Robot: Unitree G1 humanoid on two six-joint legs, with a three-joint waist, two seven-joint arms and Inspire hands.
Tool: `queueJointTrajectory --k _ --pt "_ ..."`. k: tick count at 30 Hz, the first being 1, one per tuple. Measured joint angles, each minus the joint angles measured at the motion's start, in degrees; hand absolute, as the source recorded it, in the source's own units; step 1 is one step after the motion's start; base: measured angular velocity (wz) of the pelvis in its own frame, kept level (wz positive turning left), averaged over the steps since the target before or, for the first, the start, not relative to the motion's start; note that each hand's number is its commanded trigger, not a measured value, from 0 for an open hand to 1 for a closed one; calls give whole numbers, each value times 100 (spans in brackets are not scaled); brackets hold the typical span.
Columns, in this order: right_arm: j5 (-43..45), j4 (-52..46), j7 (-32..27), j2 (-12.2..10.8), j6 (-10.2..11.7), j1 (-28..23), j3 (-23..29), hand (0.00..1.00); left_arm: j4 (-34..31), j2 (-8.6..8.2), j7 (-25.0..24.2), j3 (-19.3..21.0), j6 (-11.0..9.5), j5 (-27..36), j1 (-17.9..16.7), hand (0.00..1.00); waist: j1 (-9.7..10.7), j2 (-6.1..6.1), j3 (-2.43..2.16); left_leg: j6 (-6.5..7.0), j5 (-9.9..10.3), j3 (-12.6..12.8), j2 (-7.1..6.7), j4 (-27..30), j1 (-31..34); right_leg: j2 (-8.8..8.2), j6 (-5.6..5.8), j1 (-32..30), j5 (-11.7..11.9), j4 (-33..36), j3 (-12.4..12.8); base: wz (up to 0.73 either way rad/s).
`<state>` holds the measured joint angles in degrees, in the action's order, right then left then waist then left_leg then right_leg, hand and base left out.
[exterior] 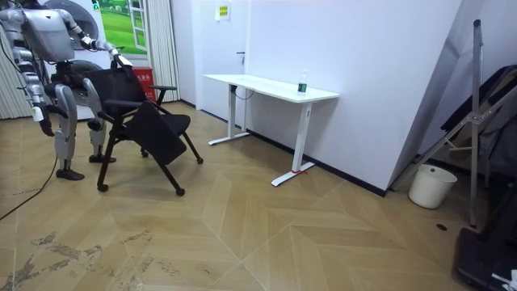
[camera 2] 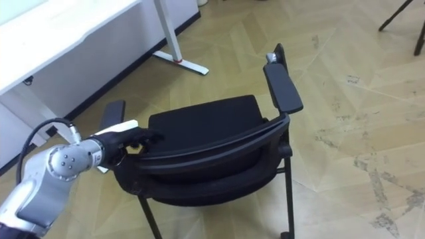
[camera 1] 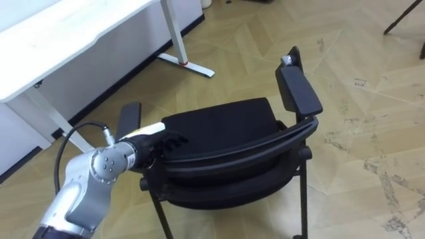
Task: Push chair
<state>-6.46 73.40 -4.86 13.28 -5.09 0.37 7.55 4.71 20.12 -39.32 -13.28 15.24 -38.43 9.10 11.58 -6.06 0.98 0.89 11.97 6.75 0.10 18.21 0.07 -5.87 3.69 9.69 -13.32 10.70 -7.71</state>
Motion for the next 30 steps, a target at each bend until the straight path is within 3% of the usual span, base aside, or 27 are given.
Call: queueJointTrajectory --k 2,6,14,16,20,30 --pt "1 18 -2 -2 1 1 2 0 0 91 -29 -13 -135 4 -1 100 52 -2 2 4 2 -12 -4 16 26 0 3 -14 -2 3 -1 0" --pt "3 40 -16 -2 2 3 9 0 -5 104 135 -14 -333 -58 -10 100 51 32 25 11 6 -17 -8 35 48 0 5 -27 0 9 6 0" --pt "-6 48 -24 -18 5 2 49 0 -14 104 474 -11 -406 -106 -22 100 50 59 31 28 19 -33 -17 74 126 -4 14 -79 5 5 -3 1" --pt "-9 47 -24 -17 5 2 47 0 -14 104 517 -16 -410 -112 -22 100 50 68 24 28 19 -34 -19 74 126 -6 15 -79 5 4 -2 0" --pt "-134 42 -63 -17 14 -29 59 0 -9 100 577 -23 -414 -176 -22 100 58 71 -31 29 17 -43 -19 74 124 19 12 -69 7 15 109 0" --pt "-205 40 -708 34 20 -344 353 0 96 81 872 -52 -373 -167 -22 100 100 81 -39 33 27 -29 -13 131 126 48 7 -76 10 20 269 -1"
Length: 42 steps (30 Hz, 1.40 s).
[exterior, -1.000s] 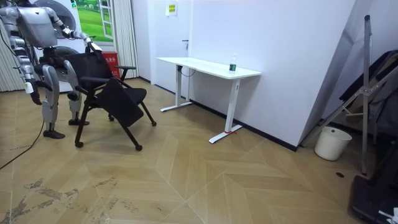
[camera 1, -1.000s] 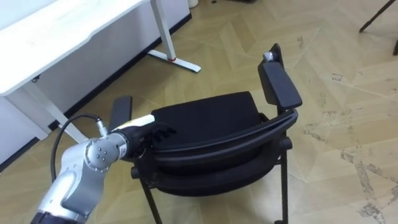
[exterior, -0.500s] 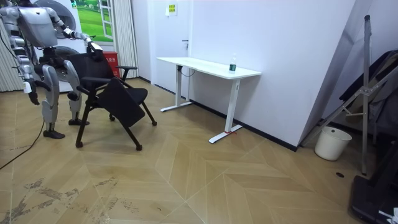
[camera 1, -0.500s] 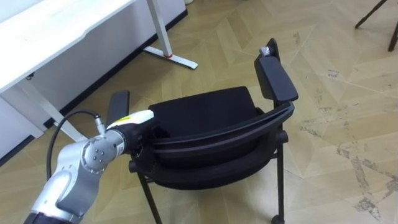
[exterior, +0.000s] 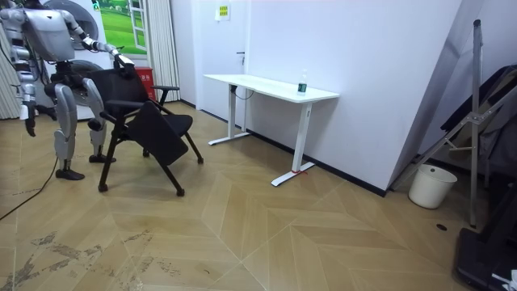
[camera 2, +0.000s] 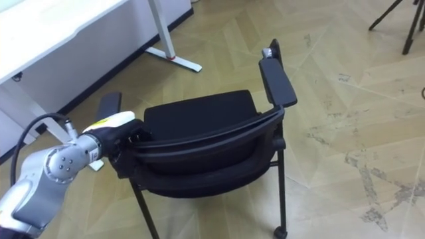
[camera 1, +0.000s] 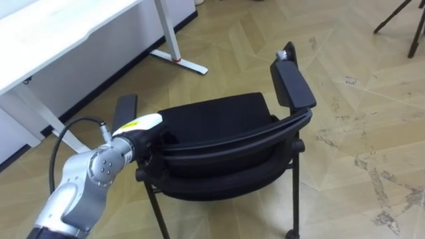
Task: Push chair
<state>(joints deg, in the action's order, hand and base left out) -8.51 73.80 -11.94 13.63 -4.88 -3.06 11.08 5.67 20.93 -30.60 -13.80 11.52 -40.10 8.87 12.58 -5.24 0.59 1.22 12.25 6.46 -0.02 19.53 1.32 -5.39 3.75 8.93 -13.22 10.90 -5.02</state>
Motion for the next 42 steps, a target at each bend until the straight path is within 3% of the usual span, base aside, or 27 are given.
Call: queueJointTrajectory --k 3,5,9,13,18,19,25,27,33,42 --pt "-1 -61 -312 24 -18 -2 484 0 0 3 53 0 20 -12 -26 100 63 -18 -11 15 8 17 -9 14 23 -3 2 -28 -1 12 51 0" --pt "-53 -330 -679 61 -15 0 848 0 1 18 74 0 77 6 -34 100 119 -71 -48 37 21 52 -11 57 103 -21 20 -132 -12 93 69 -2" --pt "-142 -889 -1150 146 -10 -6 1115 0 -1 82 121 1 134 105 -35 100 123 -54 -33 66 50 157 -1 99 137 -30 47 -270 -30 276 204 -15" --pt "-32 -2336 -1663 144 0 -38 1570 0 -11 157 168 161 102 123 -34 100 124 -27 -47 103 72 255 19 229 373 -31 79 -601 -69 459 351 -14" --pt "56 -4107 -2253 134 77 -156 1357 0 -24 293 254 196 36 180 -30 100 117 121 -70 106 74 285 26 220 386 -29 87 -639 -74 486 400 -4" --pt "221 -4509 -2402 130 104 -152 1306 0 -25 307 295 196 14 185 -29 100 112 119 -88 108 75 297 25 238 419 -30 90 -683 -70 489 411 -3" --pt "1215 -6118 -2889 98 173 -136 787 0 53 358 430 191 -168 276 -29 100 79 114 -76 115 80 383 30 215 390 -29 92 -718 -66 510 520 -7" --pt "1686 -6547 -2944 103 171 -131 619 0 55 359 501 191 -216 324 -28 100 -18 74 -65 118 82 443 29 189 403 -33 96 -780 -69 526 575 -13" --pt "2670 -7273 -2870 151 169 45 -24 0 209 359 661 191 -359 409 -4 100 -112 32 -6 118 79 526 35 116 307 -34 104 -785 -75 583 658 -9" --pt "3729 -7846 -2519 529 213 706 -651 0 243 352 848 158 -746 344 -1 100 -351 114 57 114 77 632 33 5 193 -40 106 -768 -83 573 737 -5"
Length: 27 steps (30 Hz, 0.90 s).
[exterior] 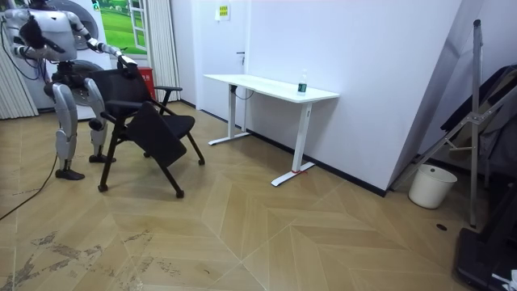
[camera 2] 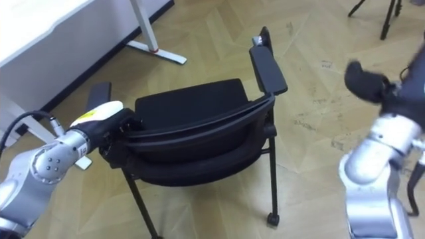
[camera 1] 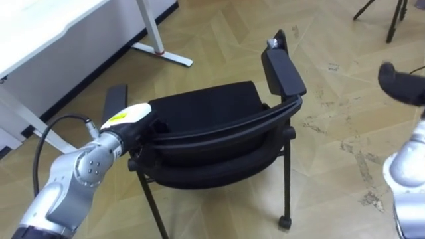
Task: Push chair
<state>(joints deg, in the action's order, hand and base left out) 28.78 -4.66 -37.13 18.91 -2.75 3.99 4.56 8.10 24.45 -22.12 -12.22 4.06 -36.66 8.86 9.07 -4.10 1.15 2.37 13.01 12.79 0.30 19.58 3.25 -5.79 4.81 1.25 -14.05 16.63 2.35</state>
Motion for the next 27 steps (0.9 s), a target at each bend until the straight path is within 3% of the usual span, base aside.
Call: queueJointTrajectory --k 2,9,12,17,22,27 --pt "112 -57 170 0 28 55 -254 0 70 16 107 -6 -155 -15 8 100 -63 18 10 0 0 23 6 -11 -9 0 -5 0 5 17 6 -2" --pt "185 -126 920 40 76 86 -690 0 137 180 283 -170 -373 -4 149 100 -166 130 41 -4 -3 31 8 -36 9 -1 -8 -5 7 -12 4 -1" --pt "606 -166 1196 163 160 273 -879 0 137 201 280 -169 -437 -5 166 100 -196 141 36 -6 -4 31 5 -69 13 -1 -10 -8 12 -71 1 0" --pt "990 -324 1572 505 271 286 -1125 0 229 197 310 -382 -581 2 382 100 -450 156 27 -14 -8 24 8 -93 -1 1 -22 1 26 -88 -41 0" --pt "1005 -258 2004 559 349 282 -1460 0 394 197 327 -450 -724 7 453 100 -464 206 39 -17 -6 -21 6 -124 -106 -1 -25 179 36 -130 -145 5" --pt "766 3 2682 583 450 310 -1818 0 516 224 324 -545 -723 -5 596 100 -489 307 20 -36 -10 -42 26 -143 -122 0 -47 203 68 -173 -285 1"
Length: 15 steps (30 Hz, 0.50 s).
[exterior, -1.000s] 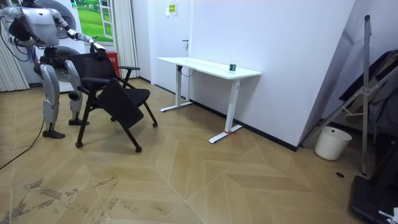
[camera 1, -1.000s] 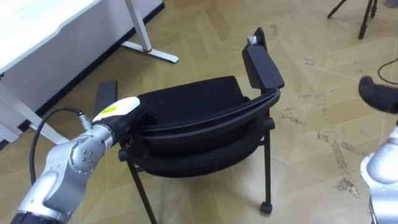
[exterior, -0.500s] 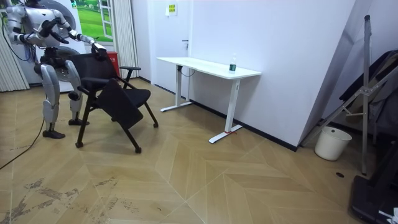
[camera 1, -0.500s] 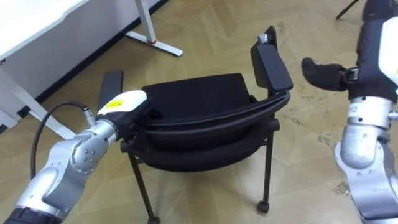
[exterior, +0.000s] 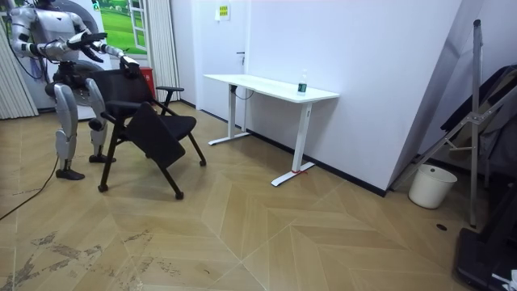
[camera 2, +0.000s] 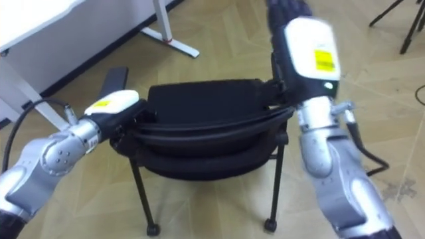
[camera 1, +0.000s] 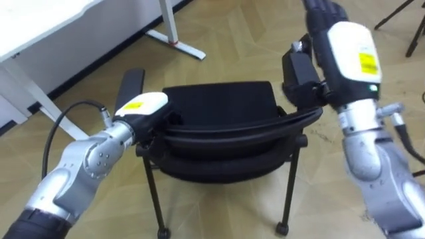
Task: Push chair
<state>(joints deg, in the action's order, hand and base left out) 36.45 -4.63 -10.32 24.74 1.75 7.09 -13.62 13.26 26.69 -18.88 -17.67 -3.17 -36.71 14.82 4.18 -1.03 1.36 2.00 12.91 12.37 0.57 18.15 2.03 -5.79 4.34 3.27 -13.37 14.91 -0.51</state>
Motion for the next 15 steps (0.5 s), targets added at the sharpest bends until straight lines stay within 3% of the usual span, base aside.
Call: queueJointTrajectory --k 4,9,15 --pt "-337 -96 997 258 9 26 -134 0 -21 67 -19 -35 -103 4 63 100 -49 85 -12 -1 -2 -32 14 24 63 -4 -4 -33 15 4 -161 1" --pt "-980 -125 2160 517 66 326 -138 0 29 106 -47 -63 -317 -8 138 100 -153 175 6 -11 4 -57 37 78 62 -1 -17 -7 23 -30 -275 1" --pt "-2244 -123 3436 535 64 356 -150 0 23 133 -55 -64 -375 -12 144 100 -209 200 5 -40 21 -84 63 31 38 29 -18 -42 23 -12 -278 -1"
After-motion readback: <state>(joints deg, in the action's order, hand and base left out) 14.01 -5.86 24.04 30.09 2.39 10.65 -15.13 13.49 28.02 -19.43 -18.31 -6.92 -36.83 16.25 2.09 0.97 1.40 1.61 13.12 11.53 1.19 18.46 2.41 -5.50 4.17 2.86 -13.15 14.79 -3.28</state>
